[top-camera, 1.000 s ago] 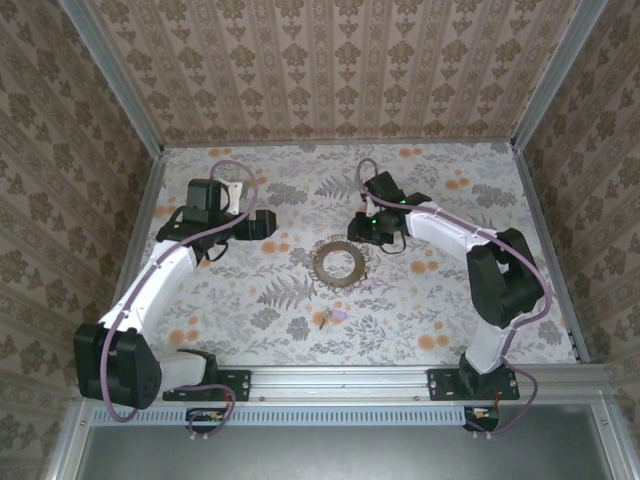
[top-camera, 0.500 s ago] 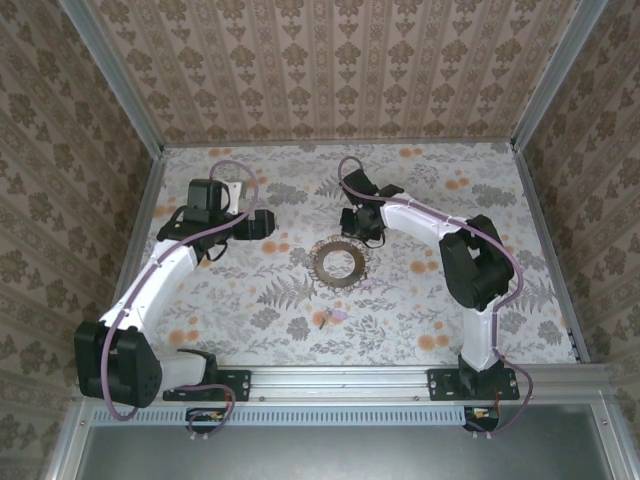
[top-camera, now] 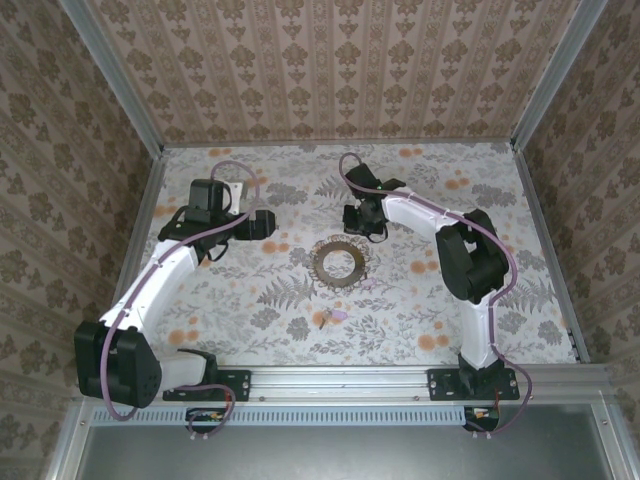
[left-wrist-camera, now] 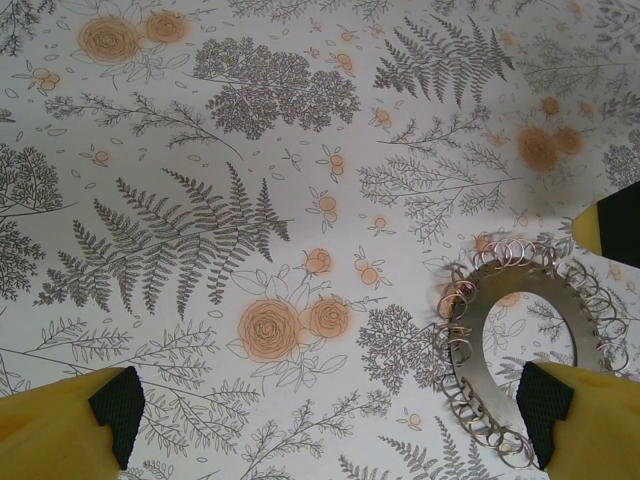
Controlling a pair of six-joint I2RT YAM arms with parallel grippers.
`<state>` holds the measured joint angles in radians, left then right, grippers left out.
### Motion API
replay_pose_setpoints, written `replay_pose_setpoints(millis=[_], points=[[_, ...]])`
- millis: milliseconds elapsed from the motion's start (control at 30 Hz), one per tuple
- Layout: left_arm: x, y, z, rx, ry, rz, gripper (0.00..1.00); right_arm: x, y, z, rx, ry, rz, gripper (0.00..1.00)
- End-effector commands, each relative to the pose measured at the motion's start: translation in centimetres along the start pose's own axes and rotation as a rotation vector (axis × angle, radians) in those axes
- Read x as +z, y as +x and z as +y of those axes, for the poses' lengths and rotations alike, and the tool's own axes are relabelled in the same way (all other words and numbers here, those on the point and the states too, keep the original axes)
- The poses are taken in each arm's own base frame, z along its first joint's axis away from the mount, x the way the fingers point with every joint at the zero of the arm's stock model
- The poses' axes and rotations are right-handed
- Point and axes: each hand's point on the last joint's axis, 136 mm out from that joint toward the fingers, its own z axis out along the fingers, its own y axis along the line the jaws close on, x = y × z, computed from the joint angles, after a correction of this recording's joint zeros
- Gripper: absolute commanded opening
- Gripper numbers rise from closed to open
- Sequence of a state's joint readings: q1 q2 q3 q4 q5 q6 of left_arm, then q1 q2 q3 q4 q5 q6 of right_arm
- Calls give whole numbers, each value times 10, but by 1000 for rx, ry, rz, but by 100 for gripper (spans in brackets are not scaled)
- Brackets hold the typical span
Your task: Put the keys on the keyring
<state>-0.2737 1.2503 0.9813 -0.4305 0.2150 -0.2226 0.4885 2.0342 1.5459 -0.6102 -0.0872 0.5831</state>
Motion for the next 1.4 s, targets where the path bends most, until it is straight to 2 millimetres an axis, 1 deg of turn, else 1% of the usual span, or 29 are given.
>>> replay_pose_setpoints(millis=[0, 233, 500, 700, 867, 967, 1133, 1267, 1367], points=[[0, 4, 2, 15, -16, 19, 100, 9, 3, 6, -38, -31, 51, 15], [0, 4, 3, 16, -24, 17, 100, 23, 13, 6, -37, -40, 105, 16], [0, 4, 3, 16, -21, 20, 100, 25, 18, 2, -40, -30, 123, 17], [0, 5, 3, 16, -25, 20, 100, 18, 23, 6, -39, -46, 133, 21], [1, 6, 3, 16, -26, 22, 100, 12, 32, 6, -41, -39, 140, 23], [1, 6, 3, 16, -24, 23, 100, 7, 35, 10, -41, -40, 129, 23], [1, 6, 3, 16, -24, 24, 100, -4, 33, 13, -47, 10, 69, 26], [1, 6, 3, 21, -28, 25, 100, -6, 36, 17, -47, 37, 36, 26], [1, 7, 3, 23, -29, 27, 100, -5, 41, 15, -58, 82, 17, 27]])
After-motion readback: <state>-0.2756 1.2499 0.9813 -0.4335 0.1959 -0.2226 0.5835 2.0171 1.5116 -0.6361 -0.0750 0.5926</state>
